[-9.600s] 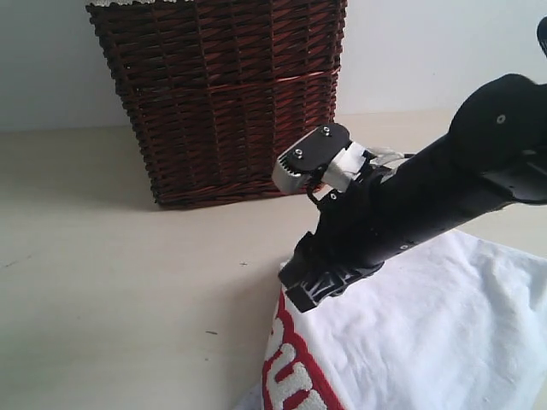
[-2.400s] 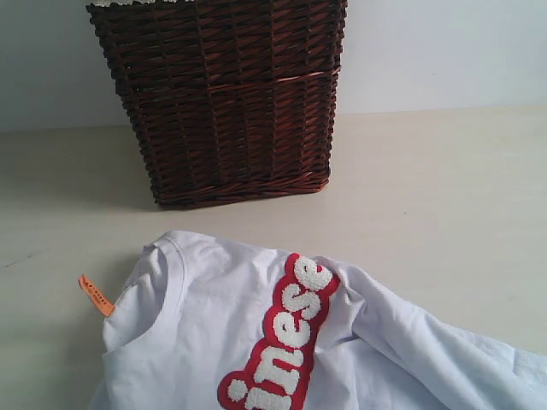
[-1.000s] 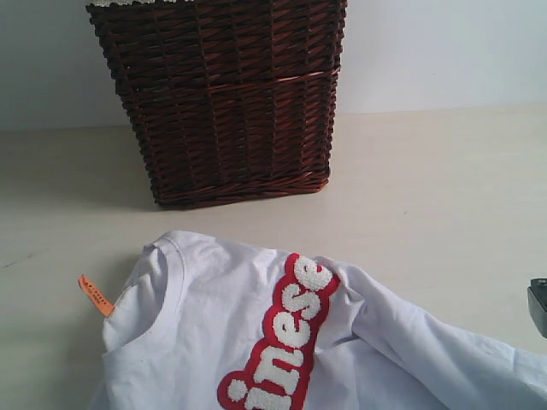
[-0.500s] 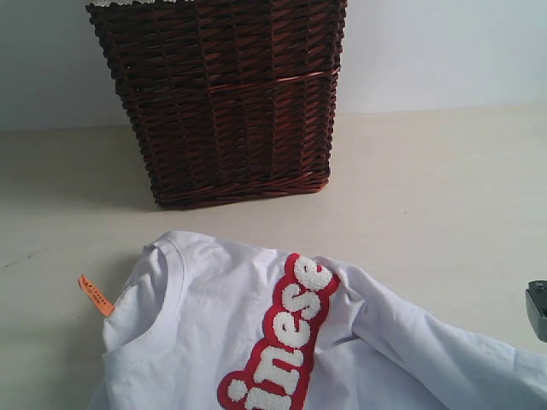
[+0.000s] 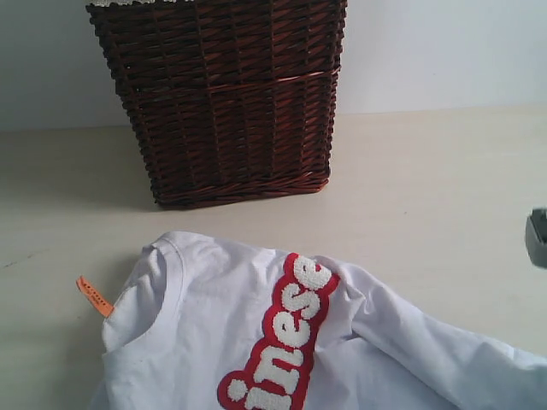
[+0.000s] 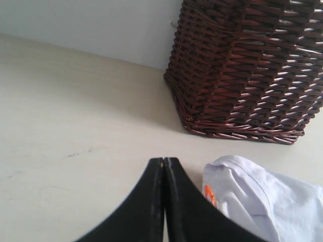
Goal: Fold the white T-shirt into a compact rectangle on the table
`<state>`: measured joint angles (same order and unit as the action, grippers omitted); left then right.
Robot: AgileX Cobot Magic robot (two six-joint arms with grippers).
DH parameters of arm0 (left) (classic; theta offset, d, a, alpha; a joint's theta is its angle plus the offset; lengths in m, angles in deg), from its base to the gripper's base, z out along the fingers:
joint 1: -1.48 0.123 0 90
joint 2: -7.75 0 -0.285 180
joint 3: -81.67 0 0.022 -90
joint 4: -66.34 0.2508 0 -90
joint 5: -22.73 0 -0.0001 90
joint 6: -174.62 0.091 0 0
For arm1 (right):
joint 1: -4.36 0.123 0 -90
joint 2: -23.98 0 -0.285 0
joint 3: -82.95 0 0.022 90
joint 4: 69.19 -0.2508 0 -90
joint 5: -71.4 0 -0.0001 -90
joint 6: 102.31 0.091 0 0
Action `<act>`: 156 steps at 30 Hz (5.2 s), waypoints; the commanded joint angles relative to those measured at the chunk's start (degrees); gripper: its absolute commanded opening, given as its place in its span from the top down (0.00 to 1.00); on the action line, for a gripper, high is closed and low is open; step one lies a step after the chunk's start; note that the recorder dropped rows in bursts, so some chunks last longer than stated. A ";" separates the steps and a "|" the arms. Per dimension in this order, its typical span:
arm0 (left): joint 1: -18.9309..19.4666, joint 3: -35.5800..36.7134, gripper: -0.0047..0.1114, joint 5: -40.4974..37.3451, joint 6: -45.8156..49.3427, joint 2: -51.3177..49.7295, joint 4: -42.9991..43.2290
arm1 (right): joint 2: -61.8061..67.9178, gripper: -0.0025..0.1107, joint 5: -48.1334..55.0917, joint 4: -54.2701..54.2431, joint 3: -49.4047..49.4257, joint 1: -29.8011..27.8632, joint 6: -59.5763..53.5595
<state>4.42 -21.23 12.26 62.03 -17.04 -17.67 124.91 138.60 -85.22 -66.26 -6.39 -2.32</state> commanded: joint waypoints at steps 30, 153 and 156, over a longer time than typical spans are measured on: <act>-0.20 0.11 0.96 -0.17 -0.16 0.42 -0.15 | -4.96 0.98 -42.41 13.44 -2.48 0.03 49.61; -0.20 0.11 0.96 -0.17 -0.16 0.42 -0.15 | -0.98 0.54 -48.29 -3.96 16.25 41.68 -15.37; -0.20 0.11 0.96 -0.17 -0.16 0.42 -0.15 | -0.25 0.74 -49.71 -3.96 16.25 41.68 -15.24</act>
<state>4.42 -21.23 12.26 62.03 -17.04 -17.67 124.02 90.60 -88.90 -50.24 35.55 -18.00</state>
